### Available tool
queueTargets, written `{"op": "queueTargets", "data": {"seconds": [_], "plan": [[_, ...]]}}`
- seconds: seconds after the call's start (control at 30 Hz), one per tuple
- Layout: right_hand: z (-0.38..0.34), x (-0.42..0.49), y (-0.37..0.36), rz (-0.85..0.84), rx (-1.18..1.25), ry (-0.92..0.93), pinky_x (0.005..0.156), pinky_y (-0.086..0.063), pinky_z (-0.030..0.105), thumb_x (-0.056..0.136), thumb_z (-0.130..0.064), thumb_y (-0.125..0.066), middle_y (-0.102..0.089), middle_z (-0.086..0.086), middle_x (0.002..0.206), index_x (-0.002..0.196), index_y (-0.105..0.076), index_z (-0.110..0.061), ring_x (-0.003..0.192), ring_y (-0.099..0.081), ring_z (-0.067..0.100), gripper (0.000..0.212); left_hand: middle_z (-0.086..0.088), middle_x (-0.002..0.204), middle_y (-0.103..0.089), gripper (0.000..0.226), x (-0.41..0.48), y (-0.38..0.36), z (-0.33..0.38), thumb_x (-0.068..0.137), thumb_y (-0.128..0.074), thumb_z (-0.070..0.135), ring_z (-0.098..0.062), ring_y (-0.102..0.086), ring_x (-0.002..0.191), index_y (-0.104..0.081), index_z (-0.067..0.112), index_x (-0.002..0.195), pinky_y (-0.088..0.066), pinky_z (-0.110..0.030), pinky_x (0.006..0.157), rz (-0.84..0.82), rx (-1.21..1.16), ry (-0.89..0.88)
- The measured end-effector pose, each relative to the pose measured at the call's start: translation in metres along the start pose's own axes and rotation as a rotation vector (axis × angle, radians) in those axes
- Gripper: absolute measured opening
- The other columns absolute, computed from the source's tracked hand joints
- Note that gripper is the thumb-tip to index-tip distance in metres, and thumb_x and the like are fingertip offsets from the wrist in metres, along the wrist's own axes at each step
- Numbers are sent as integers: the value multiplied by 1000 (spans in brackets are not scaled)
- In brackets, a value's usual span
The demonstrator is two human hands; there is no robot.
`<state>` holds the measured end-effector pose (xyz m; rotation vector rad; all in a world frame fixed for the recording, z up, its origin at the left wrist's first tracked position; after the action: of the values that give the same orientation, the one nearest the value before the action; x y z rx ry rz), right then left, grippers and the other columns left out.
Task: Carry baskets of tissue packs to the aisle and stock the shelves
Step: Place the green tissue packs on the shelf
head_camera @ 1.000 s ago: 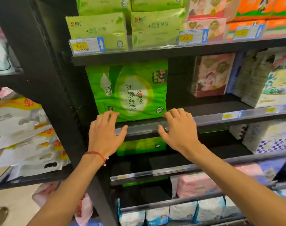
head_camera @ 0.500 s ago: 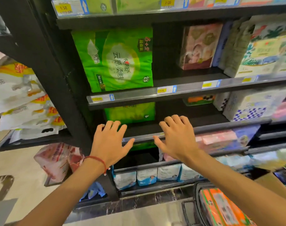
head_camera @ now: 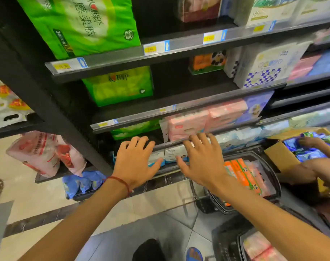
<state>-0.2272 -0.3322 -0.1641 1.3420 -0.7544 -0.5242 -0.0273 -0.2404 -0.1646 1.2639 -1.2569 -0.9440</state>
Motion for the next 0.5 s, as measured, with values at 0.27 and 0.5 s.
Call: {"op": "queueTargets", "data": {"seconds": [0.27, 0.5], "plan": [[-16, -37, -24, 59, -26, -286, 94, -42, 48, 93, -53, -53, -68, 9, 102, 102, -72, -12, 102, -59, 33, 46, -4, 137, -57, 69, 25, -34, 8, 91, -34, 72, -25, -52, 120, -56, 25, 137, -43, -43, 96, -50, -44, -300], [-60, -90, -45, -87, -36, -590, 100, -40, 48, 98, -57, -41, -68, 9, 111, 117, -72, -14, 111, -58, 35, 57, -6, 132, -60, 65, 27, -60, 14, 92, -42, 68, -29, -55, 118, -60, 22, 134, -48, -46, 89, -92, -114, -634]]}}
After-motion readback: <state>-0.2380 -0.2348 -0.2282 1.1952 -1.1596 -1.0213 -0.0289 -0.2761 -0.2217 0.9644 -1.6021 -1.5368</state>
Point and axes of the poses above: each hand's wrist, its own x-axis towards the middle knuckle, its own y-axis out of the back of the hand, z = x × y, the point moved 2 cm from there along x, towards the middle knuckle
